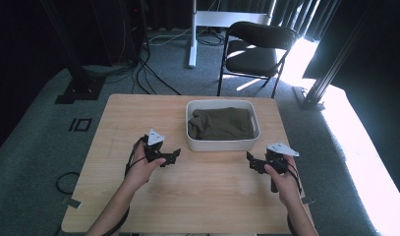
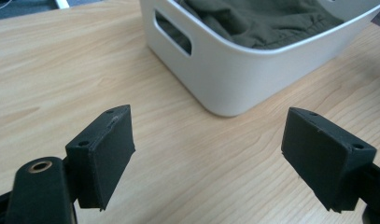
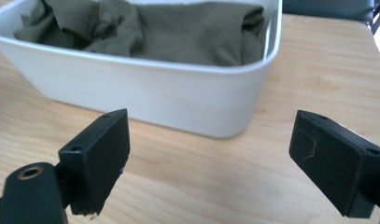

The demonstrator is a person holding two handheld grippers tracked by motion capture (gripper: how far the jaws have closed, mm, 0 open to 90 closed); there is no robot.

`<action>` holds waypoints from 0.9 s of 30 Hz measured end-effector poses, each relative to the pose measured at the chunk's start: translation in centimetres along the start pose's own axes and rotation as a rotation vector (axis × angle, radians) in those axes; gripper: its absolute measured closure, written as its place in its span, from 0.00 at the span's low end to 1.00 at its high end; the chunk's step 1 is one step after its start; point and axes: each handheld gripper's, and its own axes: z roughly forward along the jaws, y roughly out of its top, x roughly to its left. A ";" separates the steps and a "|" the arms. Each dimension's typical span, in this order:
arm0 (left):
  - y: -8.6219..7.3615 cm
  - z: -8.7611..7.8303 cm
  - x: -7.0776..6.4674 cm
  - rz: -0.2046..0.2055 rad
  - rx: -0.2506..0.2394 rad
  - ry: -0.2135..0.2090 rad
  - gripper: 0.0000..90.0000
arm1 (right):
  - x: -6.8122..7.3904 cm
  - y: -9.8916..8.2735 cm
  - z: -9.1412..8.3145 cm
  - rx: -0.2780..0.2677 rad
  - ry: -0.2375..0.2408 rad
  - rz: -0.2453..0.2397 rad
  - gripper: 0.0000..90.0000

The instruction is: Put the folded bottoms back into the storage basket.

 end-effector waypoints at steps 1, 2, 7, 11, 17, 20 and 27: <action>-0.3 -0.1 0.0 0.003 0.002 0.002 0.21 | 0.0 0.0 0.0 0.000 0.000 0.000 0.14; -0.6 -0.2 0.0 0.000 0.004 0.004 0.21 | -0.1 -0.3 0.0 0.002 0.001 0.003 0.14; -1.9 -0.7 0.4 -0.006 0.001 0.024 0.21 | -0.2 -1.5 -0.2 0.007 -0.015 0.011 0.14; -3.2 -1.0 0.8 -0.027 0.009 0.033 0.21 | -0.4 -2.7 -0.3 0.033 -0.018 0.010 0.13; -5.0 -1.5 1.3 -0.036 0.026 0.063 0.21 | -0.9 -4.5 -0.3 0.072 -0.030 0.028 0.12; -5.7 -1.8 1.5 -0.050 0.036 0.074 0.21 | -1.0 -5.2 -0.2 0.092 -0.036 0.026 0.12; -7.9 -2.3 2.2 -0.072 0.072 0.104 0.21 | -1.5 -6.3 -0.4 0.128 -0.067 0.020 0.12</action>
